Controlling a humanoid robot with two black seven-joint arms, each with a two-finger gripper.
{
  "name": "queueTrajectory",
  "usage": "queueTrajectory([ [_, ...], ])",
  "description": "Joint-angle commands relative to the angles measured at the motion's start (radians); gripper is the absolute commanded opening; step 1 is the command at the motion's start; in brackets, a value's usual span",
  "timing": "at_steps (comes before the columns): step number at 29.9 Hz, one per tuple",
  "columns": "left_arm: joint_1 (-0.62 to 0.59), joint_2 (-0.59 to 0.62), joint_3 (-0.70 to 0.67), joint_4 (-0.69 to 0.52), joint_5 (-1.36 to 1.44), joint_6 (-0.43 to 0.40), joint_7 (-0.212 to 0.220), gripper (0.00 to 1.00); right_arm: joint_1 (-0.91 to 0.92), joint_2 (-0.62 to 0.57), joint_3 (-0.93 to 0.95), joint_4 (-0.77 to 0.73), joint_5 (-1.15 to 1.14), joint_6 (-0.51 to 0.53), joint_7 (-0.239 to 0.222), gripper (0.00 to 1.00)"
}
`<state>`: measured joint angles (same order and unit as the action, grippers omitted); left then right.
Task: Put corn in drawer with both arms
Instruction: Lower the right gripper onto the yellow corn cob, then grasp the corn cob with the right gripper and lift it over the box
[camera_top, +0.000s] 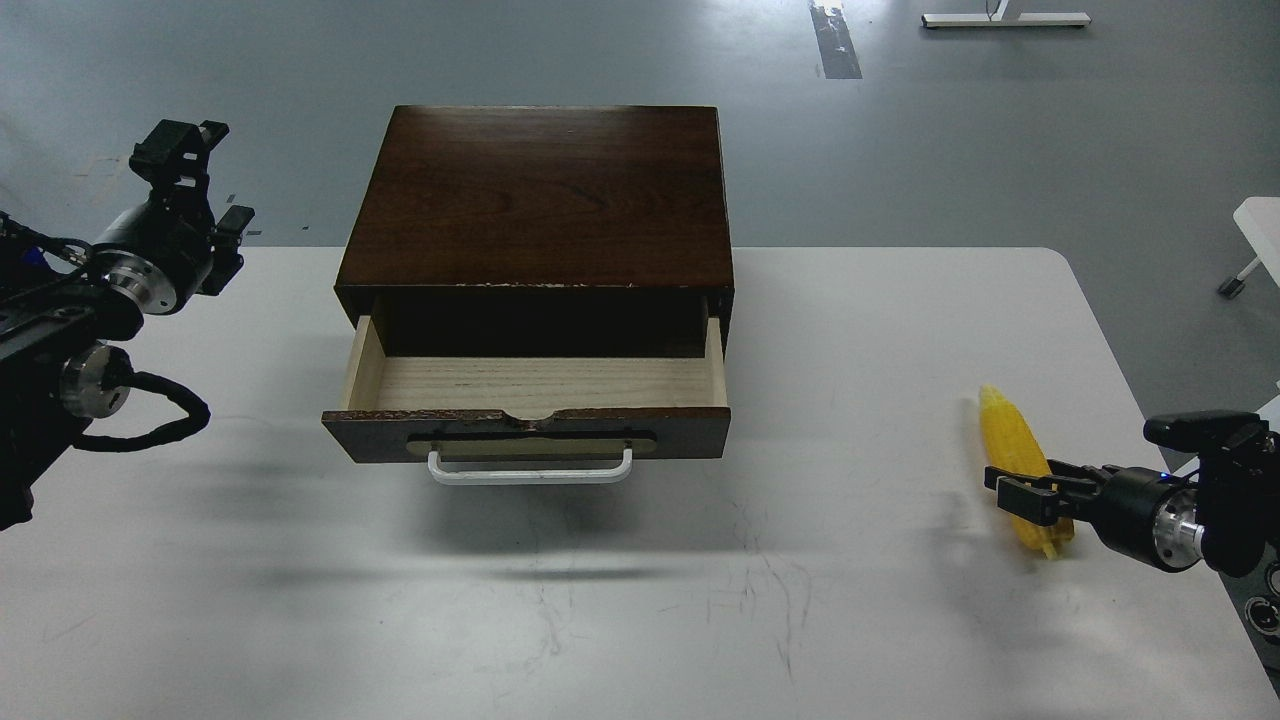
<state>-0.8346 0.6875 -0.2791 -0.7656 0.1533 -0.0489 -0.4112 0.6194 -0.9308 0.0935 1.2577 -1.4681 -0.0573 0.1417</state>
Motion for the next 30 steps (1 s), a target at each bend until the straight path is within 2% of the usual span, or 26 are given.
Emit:
queueTrajectory([
  [1, -0.001, 0.003, 0.000, 0.000, 0.000, 0.000, -0.001, 0.98, -0.009, 0.001, -0.005, 0.002, -0.006, 0.005, 0.006, 0.38],
  [2, -0.001, 0.003, 0.000, 0.000, 0.000, 0.000, -0.001, 0.98, -0.010, 0.001, -0.005, 0.003, -0.006, 0.005, 0.007, 0.29],
  [5, -0.001, 0.003, 0.000, 0.000, 0.002, 0.001, -0.001, 0.98, -0.007, 0.000, -0.003, 0.003, -0.006, 0.005, 0.007, 0.24],
  [10, -0.001, 0.004, 0.001, 0.000, 0.009, 0.001, -0.001, 0.98, 0.020, -0.011, 0.012, 0.009, -0.003, -0.010, 0.012, 0.24],
  [12, -0.001, 0.004, 0.000, 0.000, 0.021, 0.003, -0.006, 0.98, 0.081, -0.028, 0.008, 0.020, -0.023, -0.050, 0.022, 0.24],
  [14, -0.001, 0.006, 0.001, 0.000, 0.022, 0.003, -0.012, 0.98, 0.178, -0.068, 0.003, 0.040, -0.070, -0.122, 0.061, 0.24],
  [16, -0.001, 0.007, 0.001, 0.000, 0.022, 0.003, -0.012, 0.98, 0.229, -0.077, 0.002, 0.040, -0.116, -0.134, 0.085, 0.24],
  [20, -0.005, 0.009, 0.000, -0.001, 0.022, 0.001, -0.012, 0.98, 0.409, -0.072, 0.002, 0.040, -0.321, -0.163, 0.183, 0.24],
  [21, -0.005, 0.009, 0.000, -0.003, 0.022, 0.001, -0.012, 0.98, 0.427, -0.066, 0.003, 0.040, -0.348, -0.171, 0.188, 0.24],
  [24, -0.005, 0.012, -0.002, -0.003, 0.022, 0.001, -0.012, 0.98, 0.512, -0.028, 0.003, 0.040, -0.448, -0.188, 0.219, 0.24],
  [29, -0.006, 0.012, -0.003, -0.004, 0.022, 0.003, -0.012, 0.98, 0.603, 0.102, 0.003, 0.039, -0.506, -0.194, 0.338, 0.24],
  [30, -0.006, 0.012, -0.003, -0.004, 0.022, 0.003, -0.011, 0.98, 0.609, 0.119, 0.002, 0.040, -0.508, -0.196, 0.347, 0.24],
])
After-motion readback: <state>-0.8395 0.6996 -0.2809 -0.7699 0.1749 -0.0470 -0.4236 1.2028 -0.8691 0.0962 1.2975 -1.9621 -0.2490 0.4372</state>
